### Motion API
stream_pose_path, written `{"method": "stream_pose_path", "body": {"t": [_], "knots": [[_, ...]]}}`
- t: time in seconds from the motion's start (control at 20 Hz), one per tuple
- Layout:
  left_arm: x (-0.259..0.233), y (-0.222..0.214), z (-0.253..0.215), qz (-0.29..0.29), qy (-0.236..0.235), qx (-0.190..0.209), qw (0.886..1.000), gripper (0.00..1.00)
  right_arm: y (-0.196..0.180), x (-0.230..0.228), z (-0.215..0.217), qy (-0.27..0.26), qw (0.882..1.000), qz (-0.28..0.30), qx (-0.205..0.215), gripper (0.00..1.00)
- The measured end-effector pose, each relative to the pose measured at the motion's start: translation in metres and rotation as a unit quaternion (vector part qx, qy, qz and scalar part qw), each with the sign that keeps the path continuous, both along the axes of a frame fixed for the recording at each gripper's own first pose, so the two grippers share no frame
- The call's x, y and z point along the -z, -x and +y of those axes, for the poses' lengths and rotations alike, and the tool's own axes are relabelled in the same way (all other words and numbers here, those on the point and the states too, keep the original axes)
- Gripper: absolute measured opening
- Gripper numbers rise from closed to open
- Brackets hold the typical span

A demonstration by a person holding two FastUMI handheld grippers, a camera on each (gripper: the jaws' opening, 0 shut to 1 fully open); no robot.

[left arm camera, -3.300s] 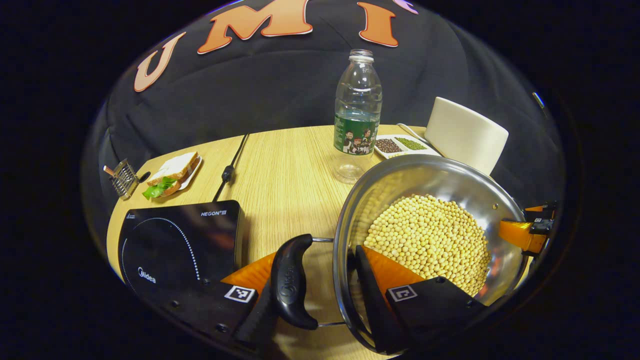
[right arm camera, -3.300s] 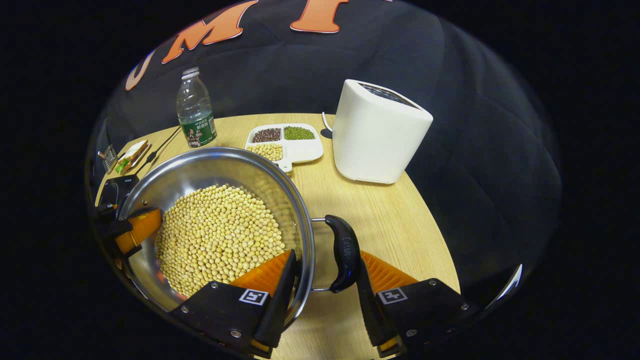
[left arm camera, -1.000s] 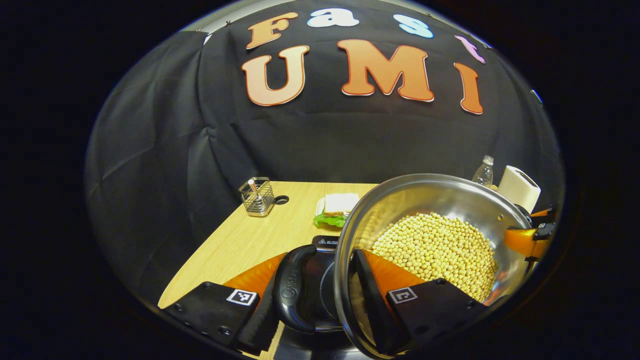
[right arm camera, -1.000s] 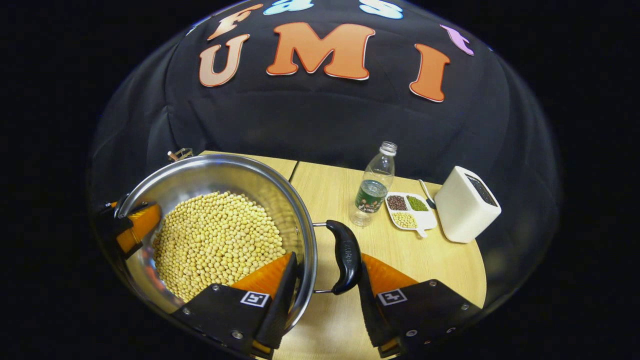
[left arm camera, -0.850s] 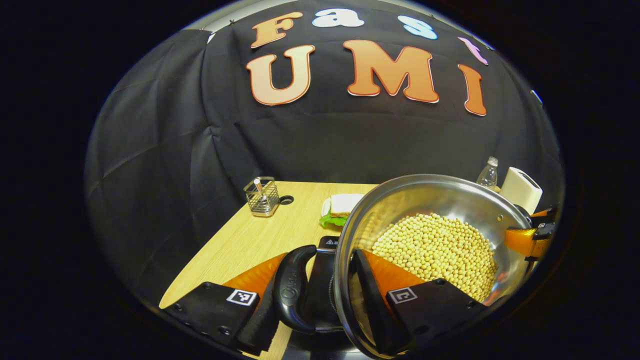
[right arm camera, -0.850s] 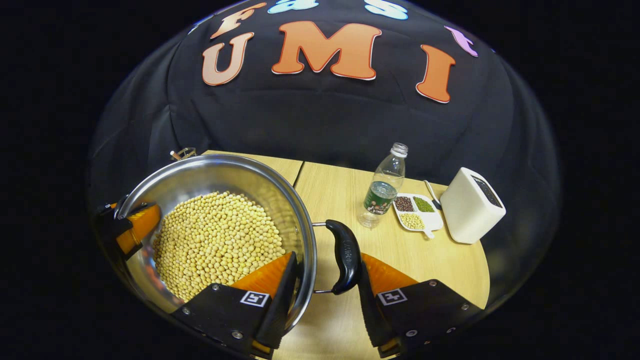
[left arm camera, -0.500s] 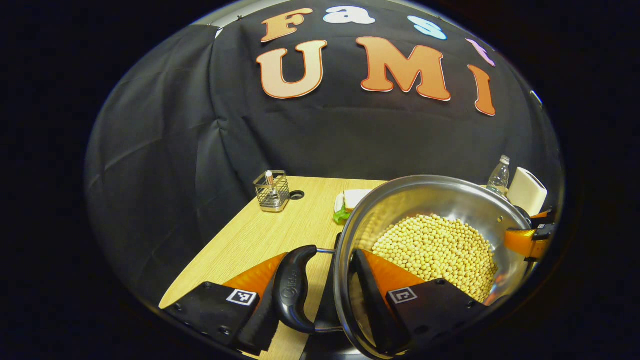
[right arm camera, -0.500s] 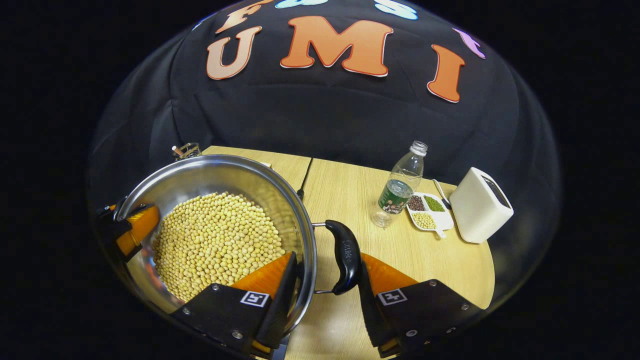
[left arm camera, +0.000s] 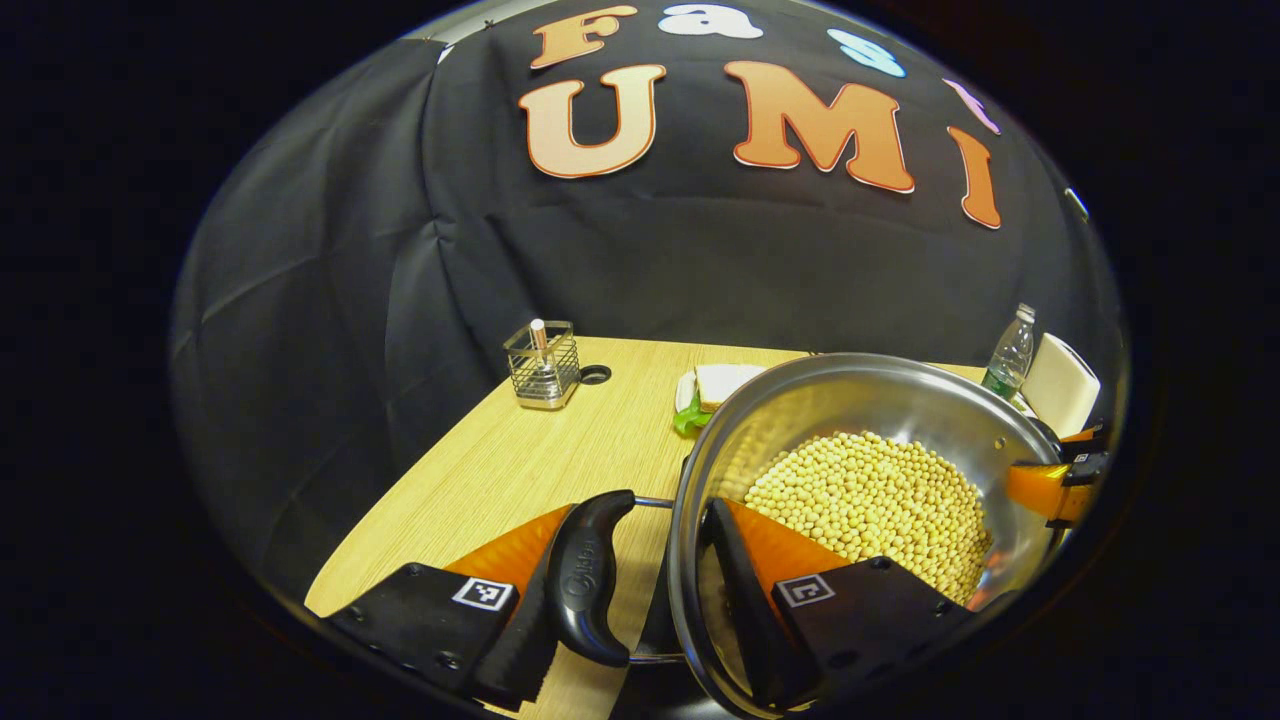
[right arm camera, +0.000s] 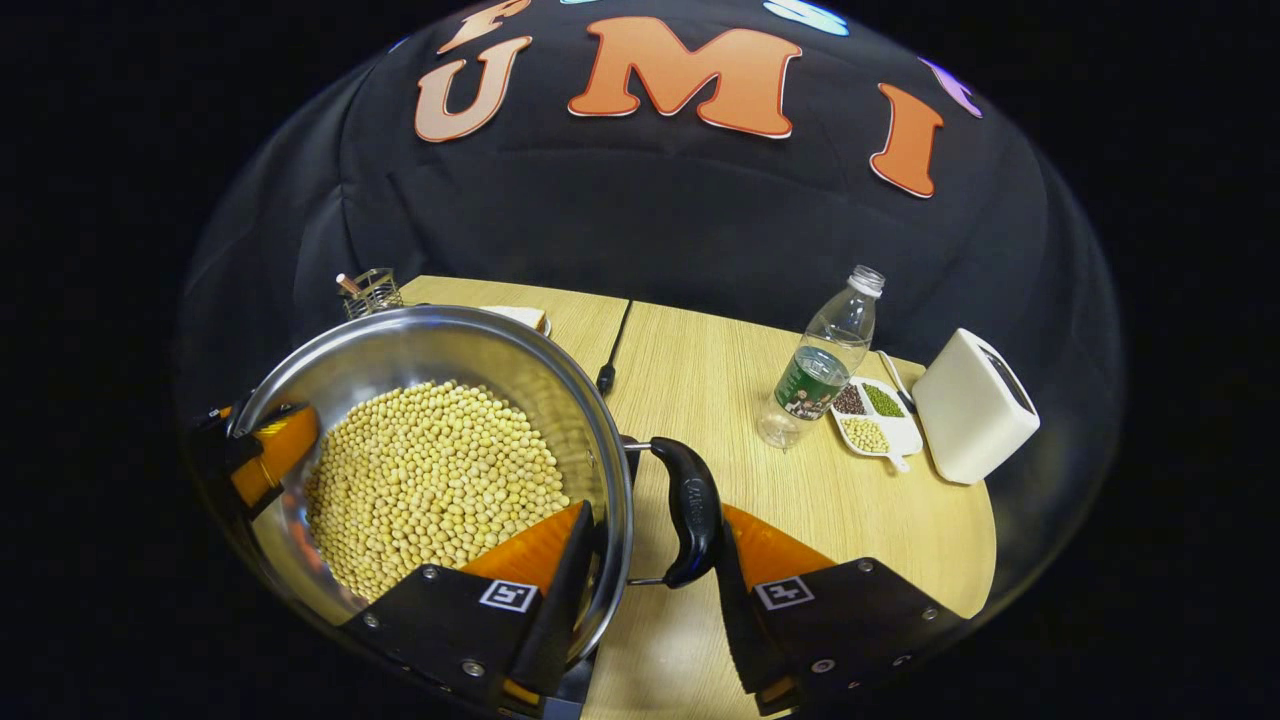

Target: First push the handle of the pot to place it horizontally, then grasp the pot with both hands and set it on the induction cooktop.

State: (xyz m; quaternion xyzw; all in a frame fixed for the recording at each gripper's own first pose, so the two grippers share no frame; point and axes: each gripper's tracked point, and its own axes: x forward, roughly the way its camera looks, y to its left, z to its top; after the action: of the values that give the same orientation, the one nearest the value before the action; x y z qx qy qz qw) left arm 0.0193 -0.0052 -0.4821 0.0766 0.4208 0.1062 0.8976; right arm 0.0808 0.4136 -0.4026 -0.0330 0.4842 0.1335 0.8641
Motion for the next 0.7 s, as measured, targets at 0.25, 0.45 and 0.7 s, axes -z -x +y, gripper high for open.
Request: {"method": "stream_pose_path", "body": {"t": [0.25,0.45,0.7], "knots": [[0.003,0.000,-0.001,-0.004,0.007,-0.005,1.000,0.81,0.002,0.006,0.002,0.003,1.000,0.000,-0.005,0.65],[0.004,0.001,-0.001,-0.003,0.012,-0.010,1.000,0.79,0.002,0.009,0.004,0.003,1.000,-0.001,-0.005,0.65],[0.004,0.001,0.000,-0.003,0.011,-0.015,1.000,0.81,0.004,0.017,0.007,0.003,1.000,0.002,-0.010,0.65]]}}
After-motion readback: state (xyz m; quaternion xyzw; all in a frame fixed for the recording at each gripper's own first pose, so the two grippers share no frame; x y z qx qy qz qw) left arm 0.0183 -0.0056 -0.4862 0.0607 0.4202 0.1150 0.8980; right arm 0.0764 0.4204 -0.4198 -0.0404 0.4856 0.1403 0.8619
